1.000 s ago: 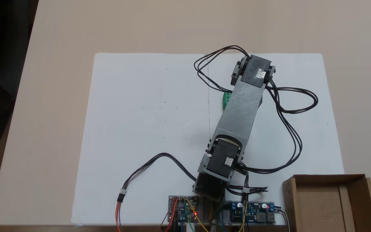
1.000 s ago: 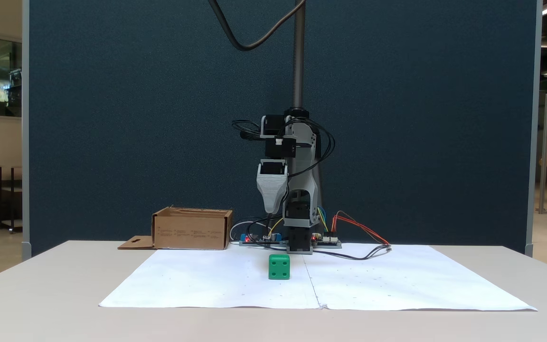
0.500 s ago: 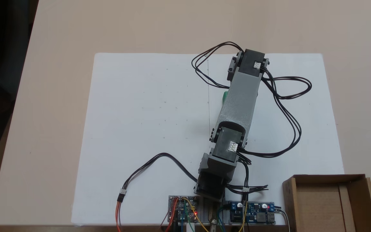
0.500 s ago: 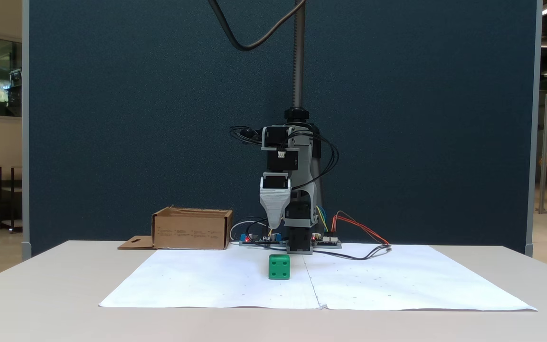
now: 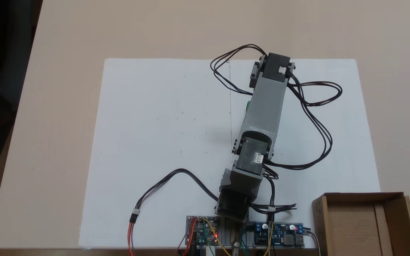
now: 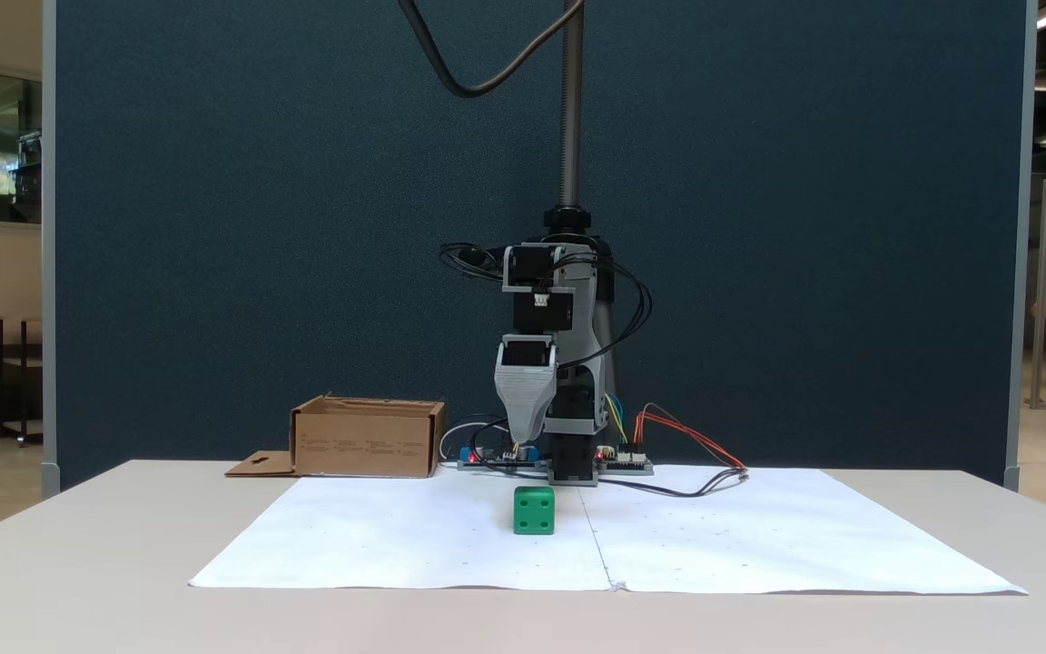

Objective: Grasp a green dice and put it in the bin.

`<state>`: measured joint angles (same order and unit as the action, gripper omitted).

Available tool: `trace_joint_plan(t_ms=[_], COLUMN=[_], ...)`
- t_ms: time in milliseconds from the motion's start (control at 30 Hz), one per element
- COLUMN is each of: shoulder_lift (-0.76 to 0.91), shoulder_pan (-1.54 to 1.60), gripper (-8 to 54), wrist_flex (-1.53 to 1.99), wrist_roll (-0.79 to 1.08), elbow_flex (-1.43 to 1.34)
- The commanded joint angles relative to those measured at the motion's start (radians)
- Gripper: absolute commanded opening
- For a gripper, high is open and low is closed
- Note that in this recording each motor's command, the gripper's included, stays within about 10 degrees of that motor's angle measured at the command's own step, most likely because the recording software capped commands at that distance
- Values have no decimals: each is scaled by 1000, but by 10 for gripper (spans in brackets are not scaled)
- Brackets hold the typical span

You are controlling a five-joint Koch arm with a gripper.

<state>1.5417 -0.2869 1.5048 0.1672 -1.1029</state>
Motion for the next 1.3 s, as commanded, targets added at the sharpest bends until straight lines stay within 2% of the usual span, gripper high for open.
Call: trace_joint_plan(t_ms=[0,667,1100,1267], shoulder_lift=[18,-11,-64,-66], shoulder_pan=[8,64,55,52], gripper=[431,432,434,433], wrist_flex=[-29,-158,-164,-259], wrist_roll=[-77,-110,21,48], elbow_flex=[51,-101,-114,-201])
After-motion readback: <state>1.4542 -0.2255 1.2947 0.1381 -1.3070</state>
